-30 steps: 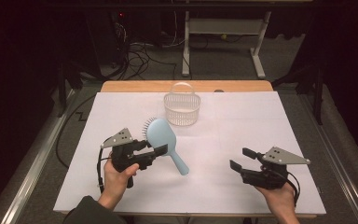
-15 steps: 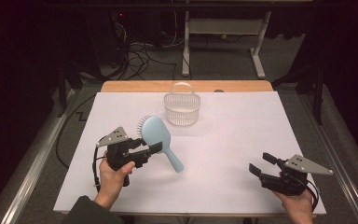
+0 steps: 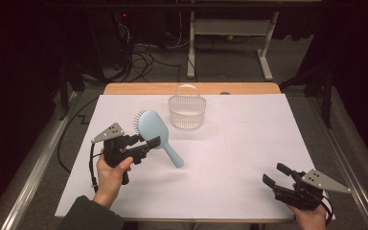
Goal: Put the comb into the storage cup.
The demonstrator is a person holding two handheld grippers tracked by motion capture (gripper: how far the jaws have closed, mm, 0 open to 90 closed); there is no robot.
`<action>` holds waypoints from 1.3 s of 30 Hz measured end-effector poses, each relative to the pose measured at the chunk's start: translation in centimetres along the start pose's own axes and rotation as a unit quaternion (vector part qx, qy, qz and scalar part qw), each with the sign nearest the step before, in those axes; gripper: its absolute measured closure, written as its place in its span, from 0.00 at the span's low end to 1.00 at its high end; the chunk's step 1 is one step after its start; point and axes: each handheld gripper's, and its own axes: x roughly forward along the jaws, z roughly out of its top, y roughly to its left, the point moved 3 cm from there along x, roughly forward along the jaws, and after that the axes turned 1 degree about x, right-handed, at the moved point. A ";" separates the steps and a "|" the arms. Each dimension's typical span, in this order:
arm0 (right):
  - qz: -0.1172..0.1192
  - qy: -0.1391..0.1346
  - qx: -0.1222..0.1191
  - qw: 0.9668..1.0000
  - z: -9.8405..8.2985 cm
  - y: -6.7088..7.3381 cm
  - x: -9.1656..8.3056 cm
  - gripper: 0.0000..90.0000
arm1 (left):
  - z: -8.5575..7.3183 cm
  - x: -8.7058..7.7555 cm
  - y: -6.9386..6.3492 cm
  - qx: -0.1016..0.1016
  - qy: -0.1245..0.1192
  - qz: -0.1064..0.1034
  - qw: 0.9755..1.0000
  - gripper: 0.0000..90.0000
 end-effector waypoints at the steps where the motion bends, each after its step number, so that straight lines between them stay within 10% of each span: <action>1: -0.001 0.000 0.000 1.000 -0.1 -0.1 0.0 0.33 | 0.1 0.0 0.1 -0.001 0.000 0.001 1.000 0.60; 39: 0.008 0.004 0.001 1.000 -0.5 0.1 0.4 0.32 | 4.4 2.6 1.9 0.022 0.025 0.040 0.999 0.60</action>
